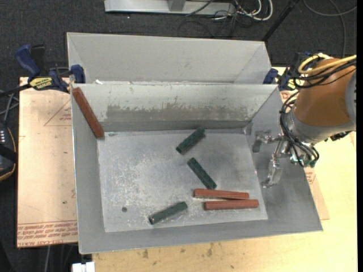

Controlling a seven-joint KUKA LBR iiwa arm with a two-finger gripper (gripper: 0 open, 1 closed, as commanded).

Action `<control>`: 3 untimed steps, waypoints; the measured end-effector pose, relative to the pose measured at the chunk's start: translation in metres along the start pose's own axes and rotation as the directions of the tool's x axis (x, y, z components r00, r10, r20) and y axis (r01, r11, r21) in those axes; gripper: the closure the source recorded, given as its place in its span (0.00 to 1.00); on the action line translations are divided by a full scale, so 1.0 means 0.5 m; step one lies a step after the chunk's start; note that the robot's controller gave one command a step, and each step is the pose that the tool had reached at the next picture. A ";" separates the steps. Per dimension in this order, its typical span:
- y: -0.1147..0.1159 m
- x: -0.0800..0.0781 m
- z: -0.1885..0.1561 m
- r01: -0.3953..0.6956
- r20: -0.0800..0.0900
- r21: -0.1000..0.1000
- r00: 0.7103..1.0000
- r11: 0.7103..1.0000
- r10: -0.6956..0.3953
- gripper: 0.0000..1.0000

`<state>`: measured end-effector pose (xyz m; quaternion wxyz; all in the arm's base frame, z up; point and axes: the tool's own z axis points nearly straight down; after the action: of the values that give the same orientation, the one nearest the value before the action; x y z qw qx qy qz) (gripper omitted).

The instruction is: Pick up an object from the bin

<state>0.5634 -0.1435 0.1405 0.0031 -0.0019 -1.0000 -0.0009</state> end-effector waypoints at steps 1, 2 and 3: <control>0.001 -0.004 -0.008 0.003 0.008 0.002 1.000 1.000 -0.003 0.00; 0.031 0.052 0.091 0.062 0.012 0.003 0.998 0.998 -0.062 0.00; 0.057 0.118 0.135 0.244 0.006 0.002 0.970 0.970 -0.244 0.00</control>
Offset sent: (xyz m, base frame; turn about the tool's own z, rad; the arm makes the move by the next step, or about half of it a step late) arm -0.0414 0.0231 -0.0705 -0.0924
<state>0.5042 -0.1147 0.0735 -0.0004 0.1213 -0.9926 -0.0006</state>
